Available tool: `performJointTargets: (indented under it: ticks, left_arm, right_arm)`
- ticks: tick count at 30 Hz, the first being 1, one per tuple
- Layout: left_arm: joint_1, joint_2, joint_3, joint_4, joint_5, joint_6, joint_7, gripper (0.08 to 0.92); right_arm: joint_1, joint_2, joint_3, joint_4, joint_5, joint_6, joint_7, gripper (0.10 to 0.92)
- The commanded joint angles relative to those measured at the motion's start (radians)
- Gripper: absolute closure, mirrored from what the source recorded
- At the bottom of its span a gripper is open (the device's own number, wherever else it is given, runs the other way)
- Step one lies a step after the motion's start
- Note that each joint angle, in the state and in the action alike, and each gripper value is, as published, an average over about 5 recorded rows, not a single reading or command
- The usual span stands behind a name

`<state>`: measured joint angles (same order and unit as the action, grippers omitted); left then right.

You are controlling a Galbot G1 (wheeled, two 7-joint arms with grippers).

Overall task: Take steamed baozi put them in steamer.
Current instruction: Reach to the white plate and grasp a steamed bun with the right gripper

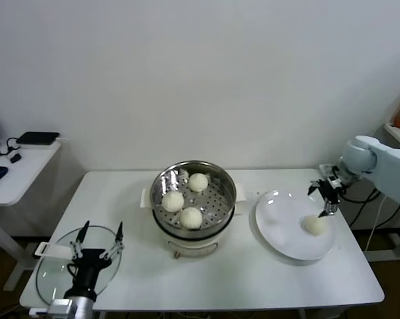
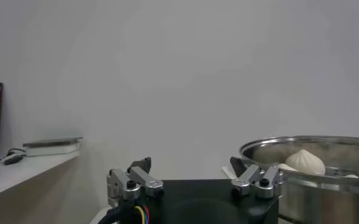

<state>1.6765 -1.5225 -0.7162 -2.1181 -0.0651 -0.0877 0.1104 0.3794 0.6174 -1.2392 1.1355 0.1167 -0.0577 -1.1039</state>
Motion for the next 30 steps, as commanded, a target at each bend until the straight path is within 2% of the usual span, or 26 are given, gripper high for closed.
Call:
performJointTargets:
  ticks: [1,15,30]
  left_arm:
    - [0.005,-0.003,0.001,0.004,0.002,-0.006,0.002,0.177]
    - [0.006,-0.014,0.002,0.012,0.019,-0.004,0.000,0.177]
    - [0.005,-0.016,0.003,0.017,0.028,-0.002,-0.001,0.177]
  right_arm:
    - [-0.249,-0.011,0.208,-0.108,-0.185,0.046,0.007,0.203]
    - [-0.324,0.078,0.294,-0.220,-0.211,0.077,0.017,0.203]
    - [-0.353,0.125,0.342,-0.273,-0.234,0.099,0.024,0.203]
